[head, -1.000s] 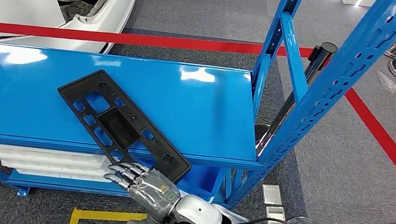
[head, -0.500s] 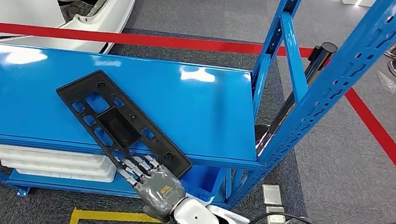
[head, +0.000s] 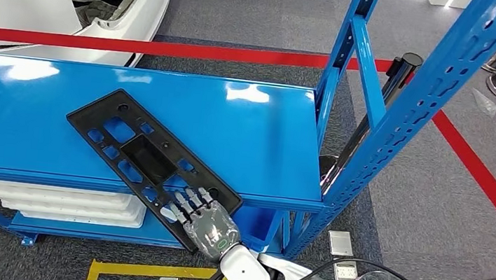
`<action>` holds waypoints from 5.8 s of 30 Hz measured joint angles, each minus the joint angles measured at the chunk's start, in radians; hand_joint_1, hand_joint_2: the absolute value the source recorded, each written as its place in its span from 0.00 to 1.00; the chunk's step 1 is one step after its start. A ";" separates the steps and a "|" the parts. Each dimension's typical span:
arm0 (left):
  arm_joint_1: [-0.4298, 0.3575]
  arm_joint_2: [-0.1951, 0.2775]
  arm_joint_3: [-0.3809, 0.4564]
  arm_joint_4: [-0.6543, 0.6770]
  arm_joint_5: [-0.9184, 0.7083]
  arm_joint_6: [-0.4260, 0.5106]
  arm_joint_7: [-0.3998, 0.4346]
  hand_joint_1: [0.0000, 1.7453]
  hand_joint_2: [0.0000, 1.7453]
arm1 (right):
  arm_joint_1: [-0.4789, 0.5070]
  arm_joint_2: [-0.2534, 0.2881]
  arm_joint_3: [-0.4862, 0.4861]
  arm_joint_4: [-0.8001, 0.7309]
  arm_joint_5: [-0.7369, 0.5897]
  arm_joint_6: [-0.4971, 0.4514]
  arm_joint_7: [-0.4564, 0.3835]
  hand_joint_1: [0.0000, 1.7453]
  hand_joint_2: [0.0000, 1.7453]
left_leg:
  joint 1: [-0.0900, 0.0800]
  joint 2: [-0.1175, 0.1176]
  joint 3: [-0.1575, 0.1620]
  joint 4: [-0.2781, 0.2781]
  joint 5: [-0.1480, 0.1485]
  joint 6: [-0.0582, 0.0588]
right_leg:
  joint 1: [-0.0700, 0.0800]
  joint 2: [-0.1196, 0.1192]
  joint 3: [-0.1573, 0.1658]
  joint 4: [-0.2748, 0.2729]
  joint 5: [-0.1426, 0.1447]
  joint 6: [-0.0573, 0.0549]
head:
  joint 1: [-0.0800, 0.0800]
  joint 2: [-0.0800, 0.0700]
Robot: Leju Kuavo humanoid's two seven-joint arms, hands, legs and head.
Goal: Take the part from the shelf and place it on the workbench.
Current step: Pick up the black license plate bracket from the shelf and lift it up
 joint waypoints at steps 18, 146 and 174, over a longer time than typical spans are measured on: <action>0.010 0.009 0.000 -0.006 0.024 0.008 -0.006 0.00 0.00 | -0.007 -0.038 -0.053 0.017 0.150 0.036 0.157 0.00 1.00 | 0.000 0.000 0.000 0.000 0.000 0.000 | 0.000 0.000 0.000 0.000 0.000 0.000 | 0.000 0.000; -0.013 0.027 -0.053 -0.046 0.095 -0.021 -0.021 0.00 0.00 | -0.144 -0.088 -0.293 -0.410 0.201 -0.264 0.189 1.00 1.00 | 0.000 0.000 0.002 0.000 0.000 0.000 | 0.000 0.000 0.001 0.000 0.000 0.000 | 0.000 0.000; -0.043 0.014 -0.027 -0.020 0.076 -0.009 -0.063 0.00 0.00 | -0.365 -0.025 -0.207 -0.400 0.178 -0.169 0.169 1.00 1.00 | 0.000 0.000 0.001 0.000 0.000 0.000 | 0.000 0.000 0.001 0.000 0.000 0.000 | 0.000 0.000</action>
